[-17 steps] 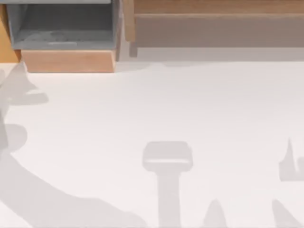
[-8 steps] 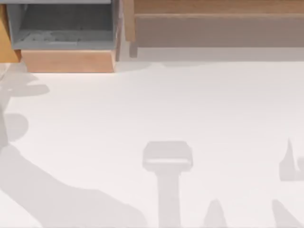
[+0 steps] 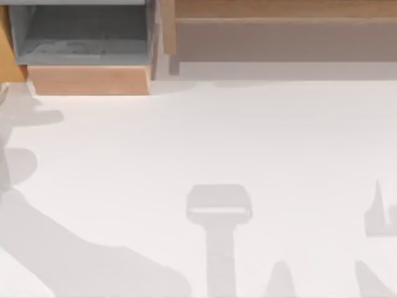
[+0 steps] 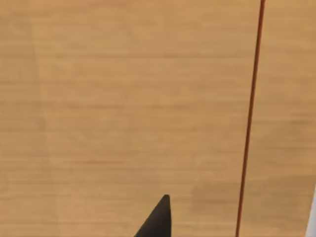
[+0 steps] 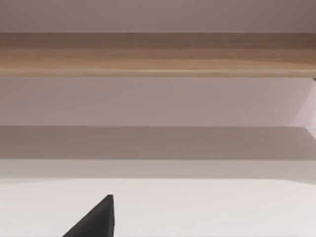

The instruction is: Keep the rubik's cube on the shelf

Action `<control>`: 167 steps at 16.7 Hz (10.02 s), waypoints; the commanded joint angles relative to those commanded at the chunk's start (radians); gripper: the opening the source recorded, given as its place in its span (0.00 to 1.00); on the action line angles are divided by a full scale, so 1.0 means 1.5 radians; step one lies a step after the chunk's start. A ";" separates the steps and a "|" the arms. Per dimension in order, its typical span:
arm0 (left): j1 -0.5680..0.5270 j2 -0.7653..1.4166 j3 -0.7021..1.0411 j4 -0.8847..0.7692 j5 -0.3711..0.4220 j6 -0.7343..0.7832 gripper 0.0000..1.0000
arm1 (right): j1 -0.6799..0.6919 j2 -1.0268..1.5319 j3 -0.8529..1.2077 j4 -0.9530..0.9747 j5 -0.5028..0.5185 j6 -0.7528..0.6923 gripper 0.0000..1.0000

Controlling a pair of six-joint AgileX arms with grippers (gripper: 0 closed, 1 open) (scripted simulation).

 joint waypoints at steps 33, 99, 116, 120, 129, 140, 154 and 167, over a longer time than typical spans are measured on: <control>0.067 -0.098 -0.231 0.119 0.065 -0.001 0.00 | 0.000 0.000 0.000 0.000 0.000 0.000 1.00; 0.339 -0.171 -0.305 0.019 0.173 -0.181 1.00 | 0.000 0.000 0.000 0.000 0.000 0.000 1.00; 0.133 -0.029 0.596 -1.191 -0.123 -0.687 1.00 | 0.000 0.000 0.000 0.000 0.000 0.000 1.00; 0.046 0.018 0.727 -1.447 -0.184 -0.746 1.00 | 0.000 0.000 0.000 0.000 0.000 0.000 1.00; -0.027 0.074 0.806 -1.653 -0.237 -0.788 1.00 | 0.000 0.000 0.000 0.000 0.000 0.000 1.00; 0.070 0.008 0.811 -1.727 -0.220 -0.692 1.00 | 0.000 0.000 0.000 0.000 0.000 0.000 1.00; -0.036 0.125 0.747 -1.543 -0.238 -0.797 1.00 | 0.000 0.000 0.000 0.000 0.000 0.000 1.00; -0.037 0.126 0.747 -1.542 -0.238 -0.797 0.32 | 0.000 0.000 0.000 0.000 0.000 0.000 1.00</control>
